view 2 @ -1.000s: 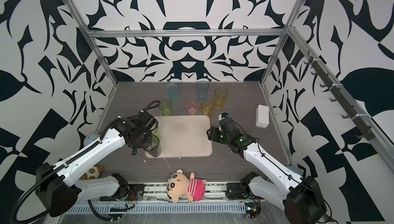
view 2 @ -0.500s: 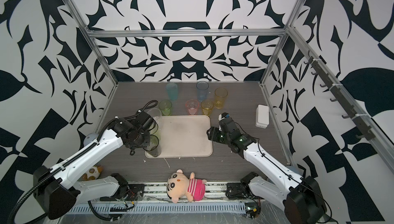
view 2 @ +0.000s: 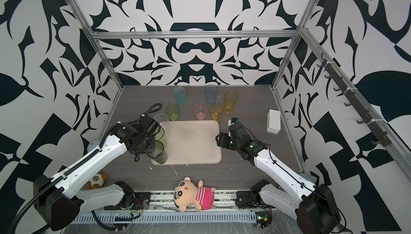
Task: Place the glasses into the tray
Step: Place the glass on the tray.
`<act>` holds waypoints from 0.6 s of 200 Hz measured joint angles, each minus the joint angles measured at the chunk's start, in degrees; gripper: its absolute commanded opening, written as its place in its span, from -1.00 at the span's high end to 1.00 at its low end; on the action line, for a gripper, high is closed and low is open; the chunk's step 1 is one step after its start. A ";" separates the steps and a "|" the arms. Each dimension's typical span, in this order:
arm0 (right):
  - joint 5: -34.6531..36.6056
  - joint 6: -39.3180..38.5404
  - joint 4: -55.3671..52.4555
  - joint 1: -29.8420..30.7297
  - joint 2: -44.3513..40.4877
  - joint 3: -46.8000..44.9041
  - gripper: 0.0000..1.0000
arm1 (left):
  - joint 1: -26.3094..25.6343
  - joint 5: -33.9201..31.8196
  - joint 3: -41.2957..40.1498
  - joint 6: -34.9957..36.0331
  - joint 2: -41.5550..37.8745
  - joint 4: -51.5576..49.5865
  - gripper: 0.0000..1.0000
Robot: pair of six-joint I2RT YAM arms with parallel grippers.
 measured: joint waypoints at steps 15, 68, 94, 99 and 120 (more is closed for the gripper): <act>0.00 0.00 0.00 0.00 0.00 0.00 -0.27 | 0.00 0.35 0.28 0.09 -0.11 0.02 0.38; -0.02 -0.13 -0.83 0.00 0.00 0.92 -0.27 | 0.17 0.44 3.17 0.87 -2.05 0.00 0.06; 0.02 -0.55 -1.64 0.07 0.02 3.45 -0.27 | 1.01 -0.39 5.60 1.42 -3.21 -0.02 -0.13; 0.04 -0.70 -1.73 0.09 0.04 4.00 -0.27 | 1.22 -0.68 5.92 1.84 -3.34 -0.07 -0.16; 0.35 -1.64 -2.16 0.17 0.79 6.84 -0.27 | 2.29 -1.95 7.41 2.51 -3.65 -0.02 -0.27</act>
